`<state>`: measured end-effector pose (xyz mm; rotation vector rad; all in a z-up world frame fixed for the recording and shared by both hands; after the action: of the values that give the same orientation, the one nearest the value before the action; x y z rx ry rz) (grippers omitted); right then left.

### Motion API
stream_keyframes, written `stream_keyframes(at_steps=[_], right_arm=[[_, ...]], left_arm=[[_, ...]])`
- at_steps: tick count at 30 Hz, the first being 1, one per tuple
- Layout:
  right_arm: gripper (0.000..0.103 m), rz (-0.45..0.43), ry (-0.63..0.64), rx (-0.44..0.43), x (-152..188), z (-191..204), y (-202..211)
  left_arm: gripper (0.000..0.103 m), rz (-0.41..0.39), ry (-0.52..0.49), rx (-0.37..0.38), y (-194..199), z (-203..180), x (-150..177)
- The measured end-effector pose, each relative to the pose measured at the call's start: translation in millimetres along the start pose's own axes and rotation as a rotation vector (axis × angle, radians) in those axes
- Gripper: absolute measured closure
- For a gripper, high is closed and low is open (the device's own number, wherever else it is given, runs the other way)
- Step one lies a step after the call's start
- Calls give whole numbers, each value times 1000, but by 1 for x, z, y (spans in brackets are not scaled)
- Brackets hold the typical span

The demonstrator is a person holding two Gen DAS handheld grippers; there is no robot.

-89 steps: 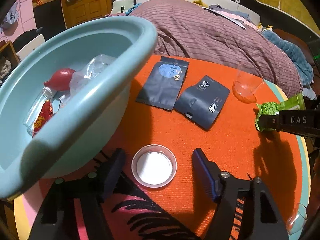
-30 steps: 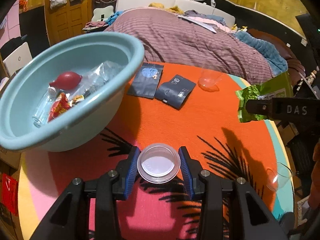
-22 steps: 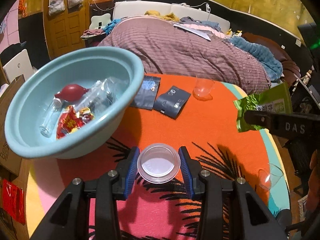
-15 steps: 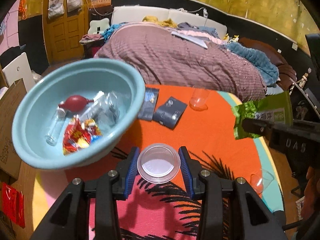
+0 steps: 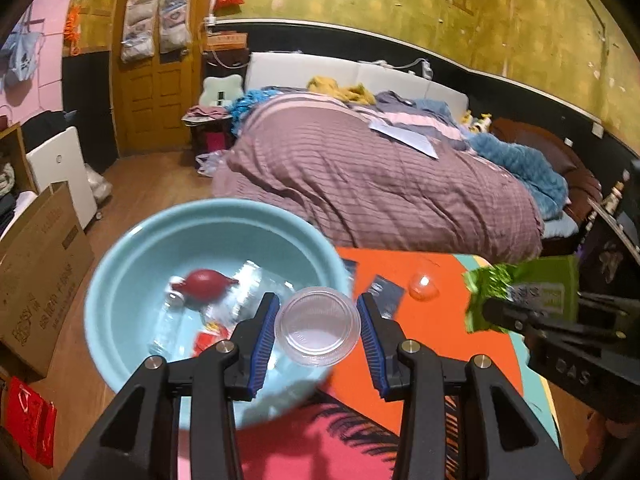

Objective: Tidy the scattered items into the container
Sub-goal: 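Carry the tea packet with the right tool while the left tool carries the lid over the basin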

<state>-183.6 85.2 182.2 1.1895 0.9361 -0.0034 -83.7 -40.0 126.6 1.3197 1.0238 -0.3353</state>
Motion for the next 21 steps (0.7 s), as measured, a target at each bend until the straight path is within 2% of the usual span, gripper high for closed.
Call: stream_keyframes(at_steps=[13, 19, 21], right_arm=[[81, 10, 97, -84, -24, 60, -14], [81, 25, 131, -113, -29, 85, -25], [81, 33, 146, -116, -29, 94, -30]], left_arm=[[59, 48, -65, -36, -19, 56, -21], [59, 60, -147, -16, -25, 78, -29], [59, 60, -176, 18, -25, 82, -32]])
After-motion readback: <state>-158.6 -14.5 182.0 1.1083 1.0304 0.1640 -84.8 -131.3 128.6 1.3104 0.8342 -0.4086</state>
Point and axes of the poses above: each gripper's, at about its wrist camera, not at the fingertips, and y roughly against the way its jaws point, z to its left, x to its underside, the point moved 5 cm from there along -y, roughly the way its jaws point, and after that the axes turned 3 degrees about -y, right-handed, at the moved point
